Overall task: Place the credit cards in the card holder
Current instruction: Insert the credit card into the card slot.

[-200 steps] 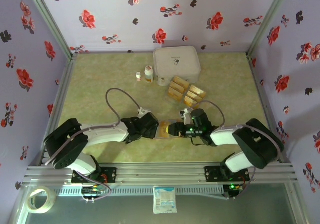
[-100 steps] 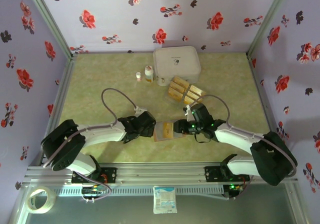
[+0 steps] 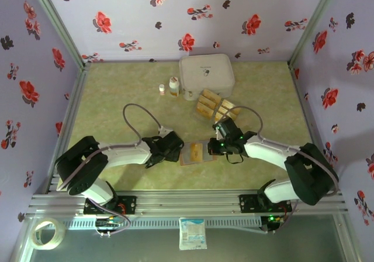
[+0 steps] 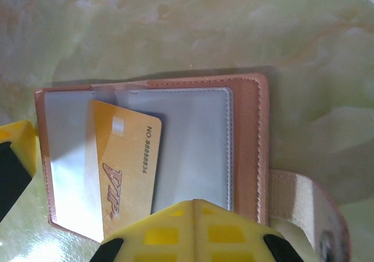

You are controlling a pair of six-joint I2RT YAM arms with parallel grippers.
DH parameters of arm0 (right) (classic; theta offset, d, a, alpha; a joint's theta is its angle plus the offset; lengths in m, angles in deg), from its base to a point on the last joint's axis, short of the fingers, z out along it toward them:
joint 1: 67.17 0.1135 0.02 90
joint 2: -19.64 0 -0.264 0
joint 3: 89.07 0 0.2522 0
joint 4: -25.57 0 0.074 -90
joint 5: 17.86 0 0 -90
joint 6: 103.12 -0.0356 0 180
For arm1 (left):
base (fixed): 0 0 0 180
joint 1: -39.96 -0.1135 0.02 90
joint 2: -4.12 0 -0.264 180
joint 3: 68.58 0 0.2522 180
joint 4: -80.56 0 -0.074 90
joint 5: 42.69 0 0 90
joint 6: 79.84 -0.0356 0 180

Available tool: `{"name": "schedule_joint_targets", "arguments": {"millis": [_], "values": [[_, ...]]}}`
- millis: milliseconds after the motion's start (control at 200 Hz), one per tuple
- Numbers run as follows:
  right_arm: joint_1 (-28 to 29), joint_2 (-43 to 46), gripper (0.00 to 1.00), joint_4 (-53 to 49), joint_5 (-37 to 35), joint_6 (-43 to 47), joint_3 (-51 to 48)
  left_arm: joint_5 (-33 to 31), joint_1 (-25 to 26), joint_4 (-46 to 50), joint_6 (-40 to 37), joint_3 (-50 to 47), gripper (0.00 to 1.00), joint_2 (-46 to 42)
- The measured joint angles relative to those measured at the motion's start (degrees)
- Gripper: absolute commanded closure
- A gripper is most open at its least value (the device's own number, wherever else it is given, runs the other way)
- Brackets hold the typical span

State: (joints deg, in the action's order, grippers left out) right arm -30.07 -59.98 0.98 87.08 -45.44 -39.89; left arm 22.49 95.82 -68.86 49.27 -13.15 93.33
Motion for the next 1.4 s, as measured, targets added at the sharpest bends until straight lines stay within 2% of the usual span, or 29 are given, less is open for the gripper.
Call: {"name": "schedule_joint_targets", "arguments": {"millis": [425,1400], "values": [[1.16,-6.91,1.0,0.04,-0.39,0.83,3.69,0.0,0.0,1.03,-0.02,1.27,0.0,1.01],[4.57,-13.64,1.0,0.42,0.07,0.83,10.16,0.0,0.0,1.86,-0.28,2.58,0.0,2.29]]}}
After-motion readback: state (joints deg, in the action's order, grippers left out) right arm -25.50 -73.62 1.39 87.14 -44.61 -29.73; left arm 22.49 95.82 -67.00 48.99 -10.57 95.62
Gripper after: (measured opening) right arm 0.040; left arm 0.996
